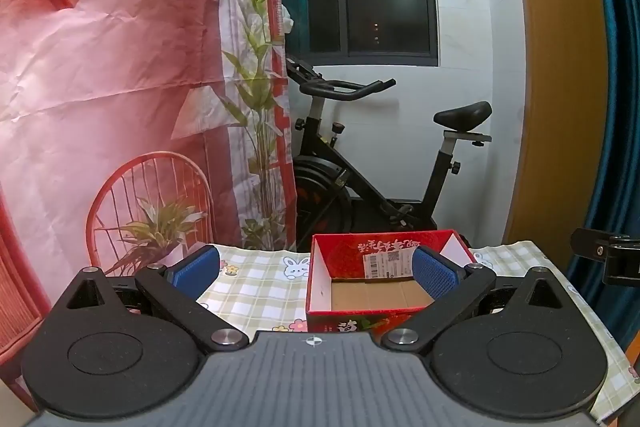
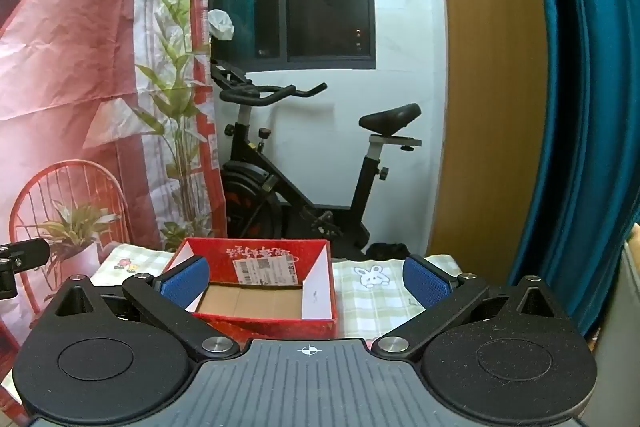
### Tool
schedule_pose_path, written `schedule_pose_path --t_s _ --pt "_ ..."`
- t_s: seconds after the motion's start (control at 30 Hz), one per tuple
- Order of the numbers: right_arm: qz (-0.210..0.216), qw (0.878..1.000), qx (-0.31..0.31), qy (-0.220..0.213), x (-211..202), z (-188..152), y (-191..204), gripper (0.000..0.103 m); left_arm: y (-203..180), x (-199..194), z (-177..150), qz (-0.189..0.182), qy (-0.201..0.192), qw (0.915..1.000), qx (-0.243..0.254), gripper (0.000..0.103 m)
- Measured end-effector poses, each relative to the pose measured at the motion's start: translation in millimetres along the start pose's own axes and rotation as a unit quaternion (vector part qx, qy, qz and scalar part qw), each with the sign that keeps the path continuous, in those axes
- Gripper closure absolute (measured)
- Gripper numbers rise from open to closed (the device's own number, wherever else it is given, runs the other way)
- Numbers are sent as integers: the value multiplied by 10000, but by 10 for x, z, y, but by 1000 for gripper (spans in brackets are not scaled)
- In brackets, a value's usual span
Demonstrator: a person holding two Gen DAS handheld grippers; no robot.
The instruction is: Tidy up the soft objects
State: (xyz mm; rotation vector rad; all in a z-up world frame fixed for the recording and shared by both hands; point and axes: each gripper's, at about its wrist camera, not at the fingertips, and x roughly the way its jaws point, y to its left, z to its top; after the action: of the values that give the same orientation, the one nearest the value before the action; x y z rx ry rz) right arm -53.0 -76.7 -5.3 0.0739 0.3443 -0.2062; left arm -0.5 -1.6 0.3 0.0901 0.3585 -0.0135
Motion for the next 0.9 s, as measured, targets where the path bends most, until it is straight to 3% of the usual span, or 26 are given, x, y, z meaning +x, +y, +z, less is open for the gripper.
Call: schedule_pose_path --t_s 0.9 --pt "7 10000 18 -2 -2 1 -8 0 7 -19 25 23 -33 10000 48 0"
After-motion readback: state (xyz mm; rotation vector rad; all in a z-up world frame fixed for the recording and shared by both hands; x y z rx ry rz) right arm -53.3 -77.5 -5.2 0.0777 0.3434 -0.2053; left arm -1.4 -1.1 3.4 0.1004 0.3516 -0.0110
